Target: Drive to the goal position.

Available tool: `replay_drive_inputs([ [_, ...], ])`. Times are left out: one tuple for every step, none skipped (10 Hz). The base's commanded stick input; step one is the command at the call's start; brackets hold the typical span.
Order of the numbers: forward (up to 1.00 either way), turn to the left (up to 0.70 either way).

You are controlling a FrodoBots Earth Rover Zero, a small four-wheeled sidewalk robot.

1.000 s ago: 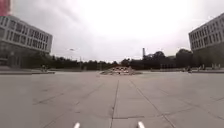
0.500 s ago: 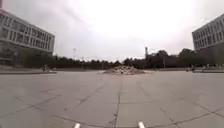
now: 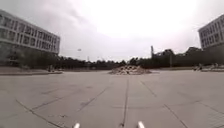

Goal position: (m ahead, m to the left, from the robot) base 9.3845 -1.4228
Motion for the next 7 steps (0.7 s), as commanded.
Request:
replay_drive_inputs([
  [0.5,0.25],
  [0.5,0.22],
  [0.5,0.13],
  [0.5,0.02],
  [0.5,0.0],
  [0.5,0.0],
  [0.5,0.0],
])
